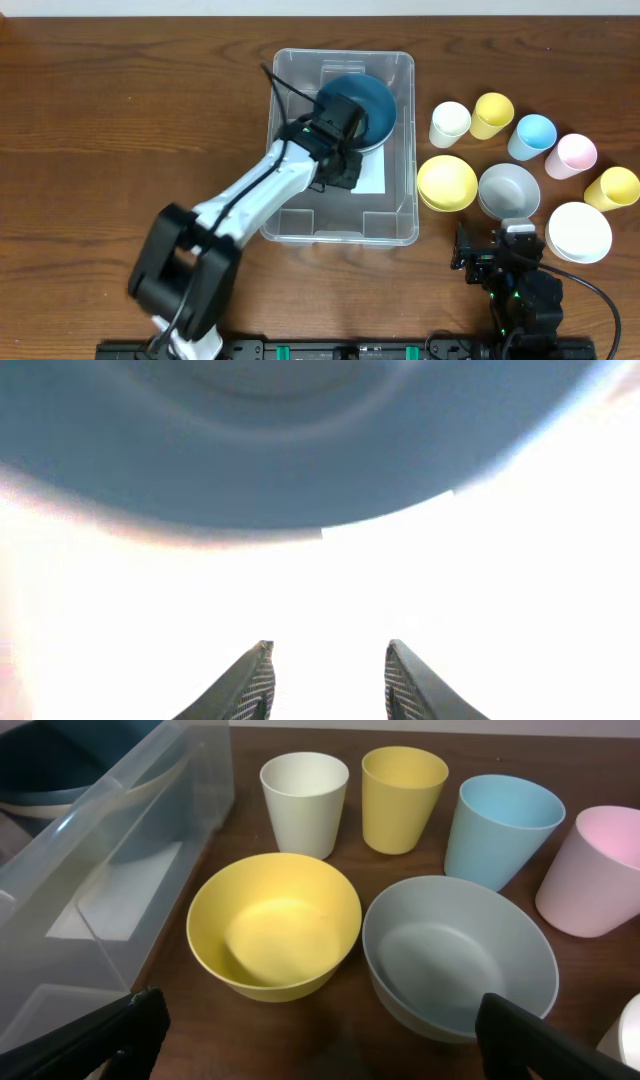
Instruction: Pack container
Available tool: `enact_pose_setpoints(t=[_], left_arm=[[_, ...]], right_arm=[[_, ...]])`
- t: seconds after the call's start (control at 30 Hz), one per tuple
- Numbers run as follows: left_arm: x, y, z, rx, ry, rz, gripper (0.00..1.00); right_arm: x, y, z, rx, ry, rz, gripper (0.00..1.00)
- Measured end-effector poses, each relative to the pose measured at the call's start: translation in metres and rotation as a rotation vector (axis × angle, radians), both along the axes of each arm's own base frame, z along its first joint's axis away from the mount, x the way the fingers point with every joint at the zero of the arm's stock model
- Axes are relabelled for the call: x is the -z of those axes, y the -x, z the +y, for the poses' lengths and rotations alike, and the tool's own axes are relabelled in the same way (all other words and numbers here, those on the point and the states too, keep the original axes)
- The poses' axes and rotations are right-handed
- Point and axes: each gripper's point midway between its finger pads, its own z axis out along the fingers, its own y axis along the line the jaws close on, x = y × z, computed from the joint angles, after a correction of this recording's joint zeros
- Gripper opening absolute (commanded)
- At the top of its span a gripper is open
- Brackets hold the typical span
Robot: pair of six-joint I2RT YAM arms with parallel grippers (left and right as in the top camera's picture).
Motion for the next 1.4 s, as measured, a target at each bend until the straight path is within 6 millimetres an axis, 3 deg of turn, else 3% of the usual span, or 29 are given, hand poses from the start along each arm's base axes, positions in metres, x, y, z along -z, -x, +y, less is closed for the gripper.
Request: enact_pose_setpoints(t=[0.07, 0.17, 0.23, 0.3, 0.33, 0.43, 0.53, 0.67, 0.73, 0.9, 1.0, 1.2, 1.4], left_arm=[[-0.028, 0.002, 0.001, -0.006, 0.035, -0.046, 0.38], [-0.074, 0.005, 0.008, -0.022, 0.089, -0.132, 0.47], [-0.102, 0.007, 0.02, -0.052, 0.109, -0.193, 0.5], [-0.136, 0.006, 0.044, -0.113, 0.126, -0.277, 0.59], [-0.142, 0.003, 0.052, -0.133, 0.122, -0.294, 0.62], [-0.175, -0.002, 0.105, -0.268, 0.106, -0.386, 0.69], [-0.196, -0.004, 0.16, -0.417, 0.076, -0.447, 0.74], [-0.208, 0.0, 0.226, -0.602, 0.024, -0.482, 0.86], [-0.209, 0.002, 0.252, -0.677, 0.002, -0.487, 0.98], [-0.207, 0.011, 0.3, -0.825, -0.047, -0.473, 0.98], [-0.204, 0.016, 0.315, -0.873, -0.066, -0.458, 0.98], [-0.203, 0.018, 0.319, -0.886, -0.07, -0.453, 0.98], [-0.203, 0.018, 0.319, -0.886, -0.07, -0.452, 0.98]], right_arm=[[0.0, 0.0, 0.0, 0.0, 0.0, 0.0, 0.99], [0.0, 0.0, 0.0, 0.0, 0.0, 0.0, 0.99], [0.0, 0.0, 0.0, 0.0, 0.0, 0.0, 0.99], [0.0, 0.0, 0.0, 0.0, 0.0, 0.0, 0.99], [0.0, 0.0, 0.0, 0.0, 0.0, 0.0, 0.99], [0.0, 0.0, 0.0, 0.0, 0.0, 0.0, 0.99], [0.0, 0.0, 0.0, 0.0, 0.0, 0.0, 0.99], [0.0, 0.0, 0.0, 0.0, 0.0, 0.0, 0.99], [0.0, 0.0, 0.0, 0.0, 0.0, 0.0, 0.99], [-0.005, -0.002, 0.0, 0.0, -0.003, -0.022, 0.99], [-0.009, -0.003, 0.003, -0.001, -0.04, -0.037, 0.99], [-0.001, 0.0, 0.007, 0.026, -0.182, 0.007, 0.99], [0.002, 0.003, -0.013, 0.215, -0.322, 0.023, 0.99]])
